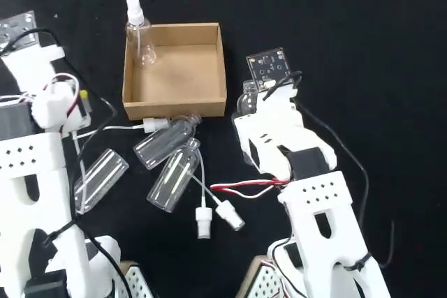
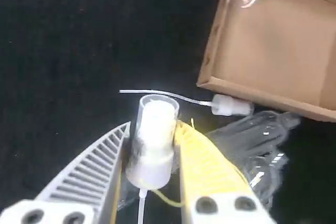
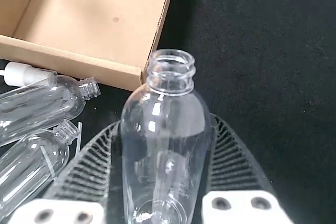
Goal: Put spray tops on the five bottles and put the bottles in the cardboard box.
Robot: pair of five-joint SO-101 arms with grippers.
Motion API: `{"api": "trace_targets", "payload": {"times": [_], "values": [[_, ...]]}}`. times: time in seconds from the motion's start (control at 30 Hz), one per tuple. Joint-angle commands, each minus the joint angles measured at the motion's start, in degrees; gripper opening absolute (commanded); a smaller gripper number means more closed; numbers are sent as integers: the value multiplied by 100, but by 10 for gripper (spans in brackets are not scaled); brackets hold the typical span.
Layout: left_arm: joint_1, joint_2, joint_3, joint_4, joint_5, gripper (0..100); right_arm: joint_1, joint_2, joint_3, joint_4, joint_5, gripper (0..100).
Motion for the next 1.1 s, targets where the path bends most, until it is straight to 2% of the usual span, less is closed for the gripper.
{"api": "trace_targets", "payload": {"times": [0.0,0.13,0.43,0.87,1.07], "values": [[374,-246,-338,-97,897,34,105,-207,-40,-167,53,93],[585,-273,-409,-97,1521,30,105,-207,-40,-167,53,93],[585,-1213,-725,-343,2154,29,105,-215,66,-343,53,93],[532,-2910,1437,-2048,2954,29,97,-251,259,-598,273,93],[532,-3648,2510,-2866,3068,29,88,-259,259,-598,281,93]]}}
